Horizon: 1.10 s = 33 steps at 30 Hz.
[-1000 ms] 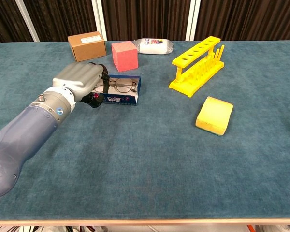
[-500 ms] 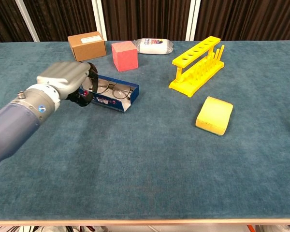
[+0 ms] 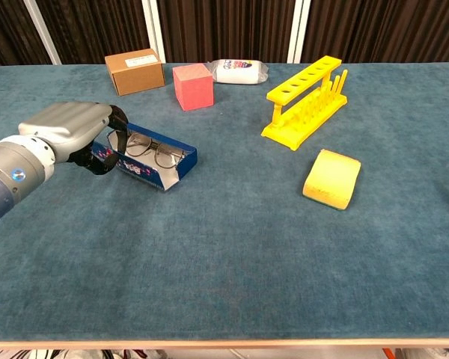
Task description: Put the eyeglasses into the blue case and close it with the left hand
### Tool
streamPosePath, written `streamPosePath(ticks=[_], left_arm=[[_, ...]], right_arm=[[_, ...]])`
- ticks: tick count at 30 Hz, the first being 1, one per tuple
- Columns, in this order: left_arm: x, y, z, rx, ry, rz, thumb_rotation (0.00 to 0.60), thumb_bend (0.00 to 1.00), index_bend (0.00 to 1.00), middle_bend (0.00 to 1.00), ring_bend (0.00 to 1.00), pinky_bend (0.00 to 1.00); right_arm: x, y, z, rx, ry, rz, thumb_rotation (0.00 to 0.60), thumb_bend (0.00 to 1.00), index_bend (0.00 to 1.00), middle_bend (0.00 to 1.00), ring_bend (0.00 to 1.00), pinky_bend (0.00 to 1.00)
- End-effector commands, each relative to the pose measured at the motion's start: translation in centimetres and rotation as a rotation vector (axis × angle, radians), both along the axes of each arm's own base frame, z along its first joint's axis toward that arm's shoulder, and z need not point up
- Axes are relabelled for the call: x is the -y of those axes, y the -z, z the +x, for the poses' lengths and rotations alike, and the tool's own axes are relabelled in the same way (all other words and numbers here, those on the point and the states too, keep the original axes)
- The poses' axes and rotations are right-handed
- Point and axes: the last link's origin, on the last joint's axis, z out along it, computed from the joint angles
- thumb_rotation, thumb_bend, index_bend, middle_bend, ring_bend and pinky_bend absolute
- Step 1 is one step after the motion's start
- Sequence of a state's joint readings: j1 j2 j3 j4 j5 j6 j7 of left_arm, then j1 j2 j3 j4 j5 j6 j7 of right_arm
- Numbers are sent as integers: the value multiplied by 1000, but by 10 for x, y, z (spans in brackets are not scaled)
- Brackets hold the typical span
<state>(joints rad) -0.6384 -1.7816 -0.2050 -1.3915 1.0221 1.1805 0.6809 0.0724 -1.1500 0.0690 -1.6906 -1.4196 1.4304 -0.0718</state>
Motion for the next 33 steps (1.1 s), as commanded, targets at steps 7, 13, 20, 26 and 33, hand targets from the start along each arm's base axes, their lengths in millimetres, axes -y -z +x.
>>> streamPosePath(ticks=[7,13,20,26,33], left_arm=[[1,-4,19,-18,38,14,600,491,573,169,109,185],[-4,-4,28,-36,39,23,600,491,572,166,109,183],[-16,-2,38,-43,29,40,600,491,572,165,109,179],[-27,3,45,-58,15,47,600,491,572,166,109,178],[-36,10,48,-68,-5,59,600,491,572,166,109,178]], right_arm=[[0,0,0,0,1,0,600,168,0,0,91,187],[0,0,0,0,0,-1,600,168,0,0,90,187],[0,1,0,-3,2,1,600,168,0,0,91,187],[0,0,0,-3,5,0,600,169,0,0,90,187],[0,1,0,-4,4,1,600,169,0,0,90,187]])
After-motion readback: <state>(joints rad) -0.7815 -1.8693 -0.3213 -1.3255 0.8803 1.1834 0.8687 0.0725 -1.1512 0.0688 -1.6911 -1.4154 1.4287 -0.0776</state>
